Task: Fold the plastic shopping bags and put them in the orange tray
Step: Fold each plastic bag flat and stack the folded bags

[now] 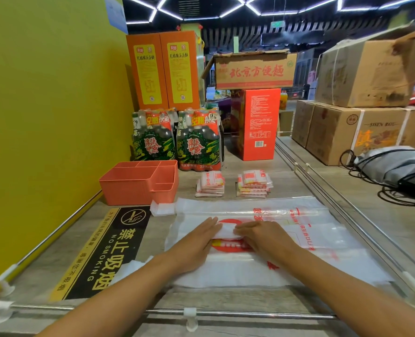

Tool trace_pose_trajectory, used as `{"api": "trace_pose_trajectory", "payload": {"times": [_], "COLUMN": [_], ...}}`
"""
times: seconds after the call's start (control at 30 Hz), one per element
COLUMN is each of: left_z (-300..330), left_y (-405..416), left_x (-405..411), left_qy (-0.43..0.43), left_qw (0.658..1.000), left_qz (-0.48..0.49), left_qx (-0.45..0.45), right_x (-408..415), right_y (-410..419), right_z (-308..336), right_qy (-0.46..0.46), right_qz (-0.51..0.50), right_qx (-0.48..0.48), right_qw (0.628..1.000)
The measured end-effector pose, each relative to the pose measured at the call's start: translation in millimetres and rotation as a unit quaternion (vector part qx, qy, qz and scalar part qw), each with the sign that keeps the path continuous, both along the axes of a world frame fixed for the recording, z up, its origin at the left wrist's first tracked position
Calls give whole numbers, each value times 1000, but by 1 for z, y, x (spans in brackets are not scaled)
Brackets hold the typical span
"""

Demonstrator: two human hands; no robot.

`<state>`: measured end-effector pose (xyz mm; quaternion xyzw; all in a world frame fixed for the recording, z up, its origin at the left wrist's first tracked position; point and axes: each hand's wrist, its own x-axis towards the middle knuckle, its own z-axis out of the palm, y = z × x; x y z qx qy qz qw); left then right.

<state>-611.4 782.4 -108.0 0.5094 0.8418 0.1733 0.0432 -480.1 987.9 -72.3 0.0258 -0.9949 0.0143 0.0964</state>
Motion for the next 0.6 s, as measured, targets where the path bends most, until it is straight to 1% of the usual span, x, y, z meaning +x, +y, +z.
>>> {"api": "trace_pose_trajectory", "payload": {"times": [0.1, 0.23, 0.33, 0.4, 0.5, 0.6], "left_z": [-1, 7, 12, 13, 14, 15], "left_y": [-3, -7, -12, -16, -17, -19], "left_x": [-2, -3, -6, -9, -10, -11], "left_qy": [-16, -78, -84, -74, -68, -84], "left_qw": [1000, 996, 996, 997, 997, 996], "left_qz": [-5, -8, -19, -22, -25, -23], "left_qx": [-20, -37, -21, -10, 12, 33], "right_x": [1, 4, 10, 15, 27, 34], "right_y": [1, 10, 18, 18, 9, 5], "right_z": [1, 4, 7, 9, 4, -7], "right_qy": [-2, -25, -91, -118, -128, -140], "right_qz": [-3, 11, 28, 47, 77, 70], "right_qx": [-22, -63, -48, -44, -63, -94], "right_qw": [1000, 998, 994, 991, 987, 983]}}
